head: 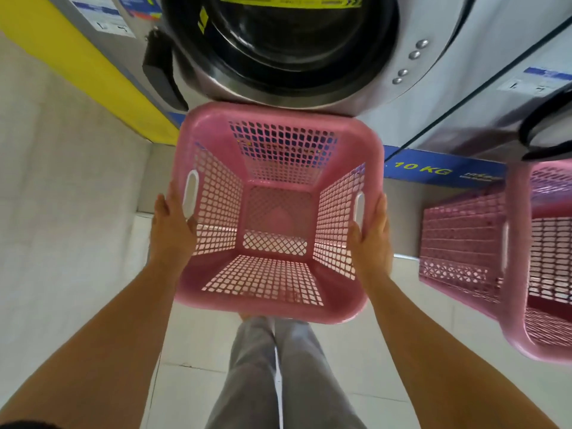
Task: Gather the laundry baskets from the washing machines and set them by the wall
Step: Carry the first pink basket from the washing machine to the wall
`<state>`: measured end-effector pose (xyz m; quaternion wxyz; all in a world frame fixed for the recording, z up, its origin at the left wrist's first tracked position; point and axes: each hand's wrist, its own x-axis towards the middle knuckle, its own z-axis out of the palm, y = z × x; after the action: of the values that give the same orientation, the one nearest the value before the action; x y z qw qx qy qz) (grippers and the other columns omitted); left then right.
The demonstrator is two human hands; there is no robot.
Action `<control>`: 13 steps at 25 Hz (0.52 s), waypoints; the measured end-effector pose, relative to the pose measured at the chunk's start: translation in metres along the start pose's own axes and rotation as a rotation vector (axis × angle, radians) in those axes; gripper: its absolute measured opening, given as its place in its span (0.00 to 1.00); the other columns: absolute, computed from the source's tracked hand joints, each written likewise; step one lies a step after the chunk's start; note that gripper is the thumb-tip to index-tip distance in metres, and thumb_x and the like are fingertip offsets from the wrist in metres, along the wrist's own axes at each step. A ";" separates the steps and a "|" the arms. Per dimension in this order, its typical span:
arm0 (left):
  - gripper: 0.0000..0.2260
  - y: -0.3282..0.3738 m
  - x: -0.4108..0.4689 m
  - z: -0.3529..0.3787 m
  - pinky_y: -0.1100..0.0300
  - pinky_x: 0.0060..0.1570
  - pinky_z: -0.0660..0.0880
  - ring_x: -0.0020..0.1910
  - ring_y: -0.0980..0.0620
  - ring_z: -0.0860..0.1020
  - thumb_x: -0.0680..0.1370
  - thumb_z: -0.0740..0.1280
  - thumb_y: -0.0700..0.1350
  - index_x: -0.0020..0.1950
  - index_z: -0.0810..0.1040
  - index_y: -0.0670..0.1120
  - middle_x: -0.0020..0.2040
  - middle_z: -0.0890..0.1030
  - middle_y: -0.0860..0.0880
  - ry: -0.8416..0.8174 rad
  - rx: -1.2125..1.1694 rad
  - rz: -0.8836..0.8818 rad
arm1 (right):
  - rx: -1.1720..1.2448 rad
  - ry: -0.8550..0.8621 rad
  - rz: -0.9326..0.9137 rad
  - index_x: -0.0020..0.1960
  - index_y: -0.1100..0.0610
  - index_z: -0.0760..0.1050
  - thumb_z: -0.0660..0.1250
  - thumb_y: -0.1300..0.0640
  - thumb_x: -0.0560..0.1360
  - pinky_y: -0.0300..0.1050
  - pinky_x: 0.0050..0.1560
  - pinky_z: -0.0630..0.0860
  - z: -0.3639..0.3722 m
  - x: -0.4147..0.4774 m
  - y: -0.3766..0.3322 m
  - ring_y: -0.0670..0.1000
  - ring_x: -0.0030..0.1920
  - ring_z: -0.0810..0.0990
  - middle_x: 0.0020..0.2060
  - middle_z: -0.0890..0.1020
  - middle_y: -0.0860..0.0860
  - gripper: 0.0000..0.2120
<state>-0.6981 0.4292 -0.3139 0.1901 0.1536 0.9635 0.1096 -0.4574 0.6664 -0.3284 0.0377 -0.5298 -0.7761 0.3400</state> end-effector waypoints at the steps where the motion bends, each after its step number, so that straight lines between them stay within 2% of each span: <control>1: 0.34 -0.001 0.005 -0.001 0.37 0.57 0.70 0.62 0.29 0.71 0.79 0.62 0.44 0.79 0.46 0.50 0.72 0.63 0.35 0.004 0.007 0.008 | 0.007 0.019 0.010 0.79 0.50 0.45 0.61 0.53 0.79 0.58 0.56 0.74 0.002 0.001 0.001 0.63 0.67 0.72 0.76 0.62 0.55 0.34; 3: 0.33 -0.003 0.010 -0.005 0.38 0.50 0.73 0.54 0.29 0.76 0.80 0.61 0.43 0.79 0.45 0.55 0.70 0.66 0.39 0.001 0.015 0.035 | 0.004 0.055 0.034 0.79 0.48 0.46 0.59 0.55 0.80 0.57 0.53 0.74 0.005 0.001 0.003 0.63 0.63 0.75 0.76 0.64 0.52 0.33; 5: 0.33 -0.006 0.010 -0.008 0.38 0.50 0.73 0.51 0.29 0.77 0.80 0.60 0.42 0.79 0.47 0.58 0.68 0.67 0.40 0.001 -0.003 0.063 | -0.005 0.075 0.021 0.79 0.46 0.46 0.59 0.56 0.79 0.57 0.53 0.75 0.007 0.000 0.003 0.61 0.64 0.75 0.76 0.62 0.50 0.33; 7: 0.32 -0.007 0.005 -0.009 0.38 0.51 0.74 0.51 0.30 0.77 0.80 0.60 0.41 0.78 0.50 0.59 0.66 0.69 0.40 0.029 -0.028 0.070 | -0.006 0.081 -0.023 0.79 0.45 0.47 0.58 0.58 0.79 0.58 0.53 0.76 0.004 -0.003 0.002 0.59 0.67 0.73 0.77 0.60 0.49 0.33; 11: 0.29 -0.007 -0.014 -0.018 0.40 0.54 0.74 0.53 0.34 0.77 0.80 0.60 0.41 0.77 0.55 0.61 0.64 0.71 0.42 0.063 -0.077 0.071 | -0.070 0.059 -0.052 0.78 0.40 0.47 0.56 0.59 0.80 0.54 0.46 0.75 -0.008 -0.013 0.000 0.62 0.63 0.76 0.76 0.62 0.52 0.33; 13: 0.29 -0.012 -0.029 -0.027 0.41 0.56 0.74 0.55 0.36 0.78 0.80 0.61 0.42 0.77 0.57 0.62 0.64 0.73 0.43 0.067 -0.118 0.045 | -0.082 0.043 -0.079 0.77 0.38 0.47 0.56 0.59 0.80 0.53 0.46 0.75 -0.016 -0.024 -0.002 0.62 0.64 0.75 0.76 0.63 0.52 0.32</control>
<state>-0.6870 0.4038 -0.2833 0.1640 0.1599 0.9574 0.1758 -0.4419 0.6533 -0.3079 0.0462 -0.5068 -0.8087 0.2949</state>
